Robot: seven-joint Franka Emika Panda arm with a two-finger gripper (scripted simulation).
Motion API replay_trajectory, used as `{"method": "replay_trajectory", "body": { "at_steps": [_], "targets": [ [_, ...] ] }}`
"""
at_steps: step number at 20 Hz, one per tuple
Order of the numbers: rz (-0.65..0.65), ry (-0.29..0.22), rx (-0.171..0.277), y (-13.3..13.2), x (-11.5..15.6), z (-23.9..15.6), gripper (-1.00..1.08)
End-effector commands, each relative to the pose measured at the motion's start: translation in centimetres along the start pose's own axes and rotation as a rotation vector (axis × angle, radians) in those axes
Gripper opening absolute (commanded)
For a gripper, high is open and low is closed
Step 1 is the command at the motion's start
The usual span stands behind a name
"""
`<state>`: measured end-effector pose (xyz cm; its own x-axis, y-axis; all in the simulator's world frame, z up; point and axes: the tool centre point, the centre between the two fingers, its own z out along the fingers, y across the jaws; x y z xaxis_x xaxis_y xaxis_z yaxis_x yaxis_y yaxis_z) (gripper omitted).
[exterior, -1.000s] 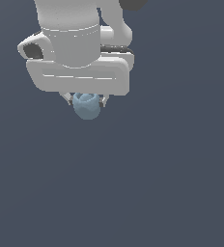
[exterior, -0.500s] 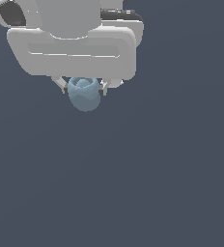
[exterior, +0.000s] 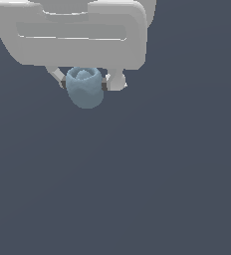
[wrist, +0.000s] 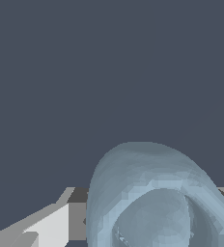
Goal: Pick up the object and move it to a goal position.
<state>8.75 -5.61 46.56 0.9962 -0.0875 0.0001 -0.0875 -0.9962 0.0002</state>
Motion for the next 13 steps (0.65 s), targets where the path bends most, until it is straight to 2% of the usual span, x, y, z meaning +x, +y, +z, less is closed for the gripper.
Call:
{"method": "replay_trajectory", "body": {
  "at_steps": [1, 13],
  "targets": [
    [0.0, 0.0, 0.0, -0.04, 0.13, -0.39, -1.0],
    [0.0, 0.0, 0.0, -0.11, 0.38, -0.95, -1.0]
  ]
}}
